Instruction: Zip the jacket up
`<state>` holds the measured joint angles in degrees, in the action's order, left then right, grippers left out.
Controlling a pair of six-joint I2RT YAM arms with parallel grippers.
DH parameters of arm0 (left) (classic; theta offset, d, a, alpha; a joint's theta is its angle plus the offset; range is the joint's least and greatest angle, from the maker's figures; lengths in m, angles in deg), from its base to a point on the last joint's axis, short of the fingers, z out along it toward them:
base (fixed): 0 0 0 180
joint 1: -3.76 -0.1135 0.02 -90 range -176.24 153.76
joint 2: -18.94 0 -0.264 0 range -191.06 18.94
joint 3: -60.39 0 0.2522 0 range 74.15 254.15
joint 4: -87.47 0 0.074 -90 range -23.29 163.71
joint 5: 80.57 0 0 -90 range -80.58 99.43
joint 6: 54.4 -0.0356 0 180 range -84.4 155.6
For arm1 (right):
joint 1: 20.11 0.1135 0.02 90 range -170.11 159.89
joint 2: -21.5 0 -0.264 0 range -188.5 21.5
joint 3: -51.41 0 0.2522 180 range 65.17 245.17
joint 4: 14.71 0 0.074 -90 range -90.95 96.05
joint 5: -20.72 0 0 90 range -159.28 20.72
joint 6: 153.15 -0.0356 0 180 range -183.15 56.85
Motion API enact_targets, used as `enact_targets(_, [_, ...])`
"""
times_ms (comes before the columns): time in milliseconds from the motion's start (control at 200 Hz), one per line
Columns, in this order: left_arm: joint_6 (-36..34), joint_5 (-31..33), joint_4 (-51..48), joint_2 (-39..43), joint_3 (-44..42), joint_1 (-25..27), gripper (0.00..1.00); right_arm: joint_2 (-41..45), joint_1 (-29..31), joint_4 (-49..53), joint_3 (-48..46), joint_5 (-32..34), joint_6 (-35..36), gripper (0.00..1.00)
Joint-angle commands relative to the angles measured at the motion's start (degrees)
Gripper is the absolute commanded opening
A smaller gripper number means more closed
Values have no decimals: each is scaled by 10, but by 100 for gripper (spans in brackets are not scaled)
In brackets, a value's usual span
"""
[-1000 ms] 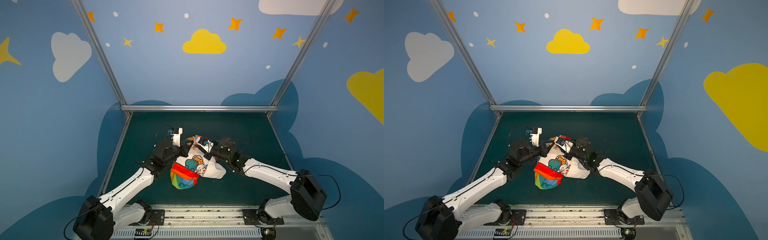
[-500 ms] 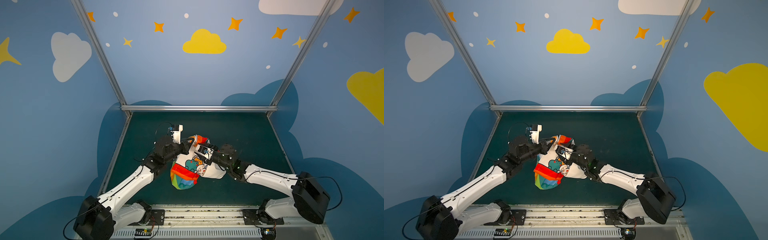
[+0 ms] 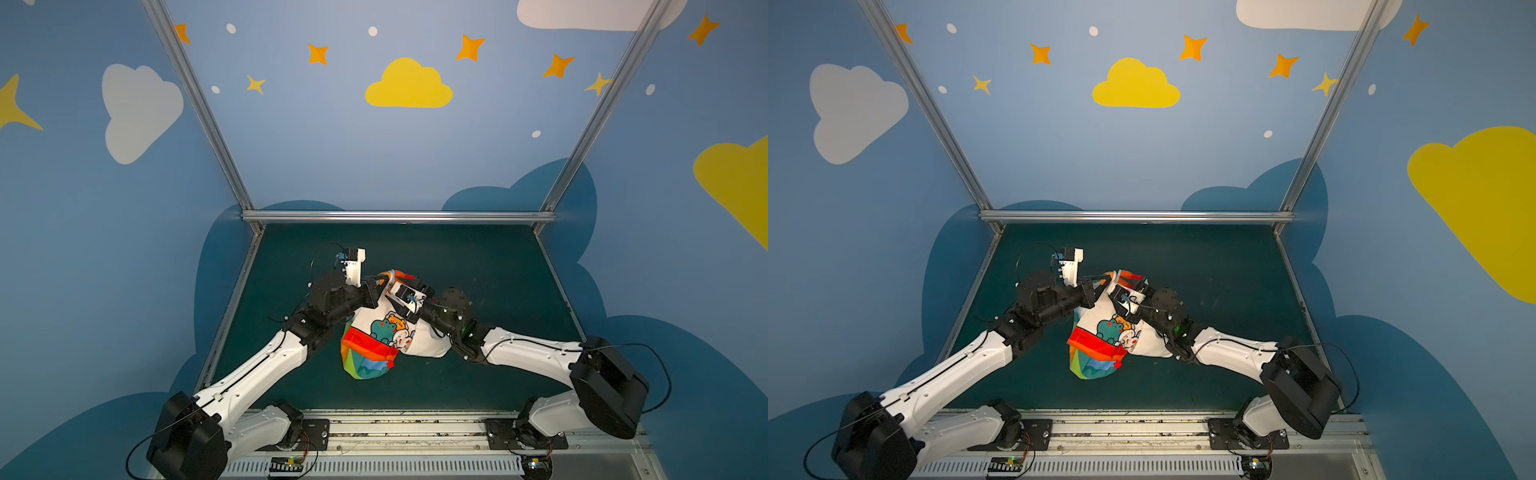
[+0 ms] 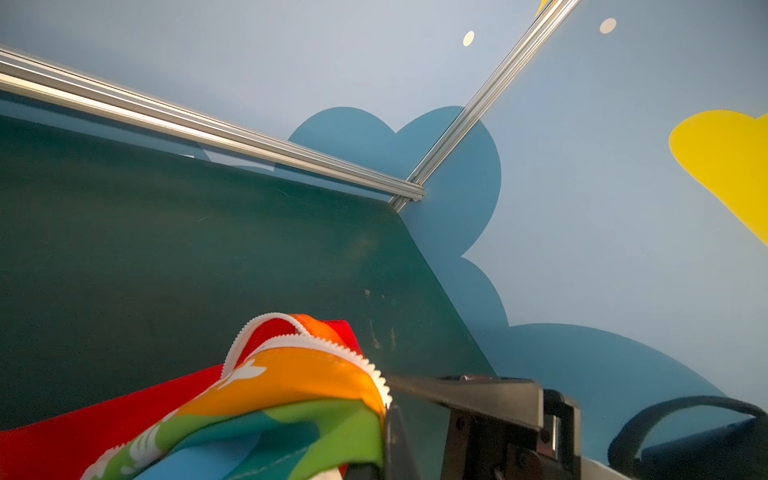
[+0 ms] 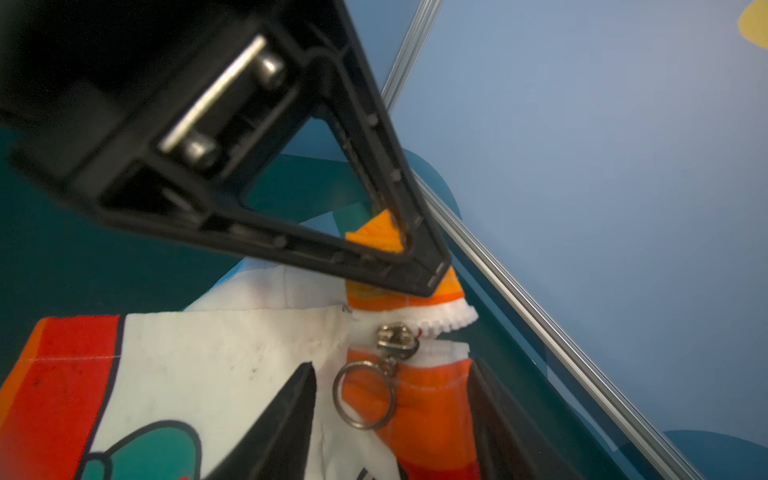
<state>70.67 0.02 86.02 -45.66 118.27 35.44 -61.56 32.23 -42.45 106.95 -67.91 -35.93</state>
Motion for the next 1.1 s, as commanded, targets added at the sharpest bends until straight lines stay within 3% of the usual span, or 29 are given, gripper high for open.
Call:
enact_targets(0, [4,-6,6,10,5,3,3,-10,8,-44,5,26,-10,61])
enact_targets(300, [10,-4,20,11,-3,3,3,-2,22,-25,5,38,15,61])
enact_targets(881, [7,1,18,11,-6,3,3,23,23,-10,-11,39,26,39])
enact_targets(1096, [7,-1,20,8,-6,3,3,36,23,-1,-16,46,32,38])
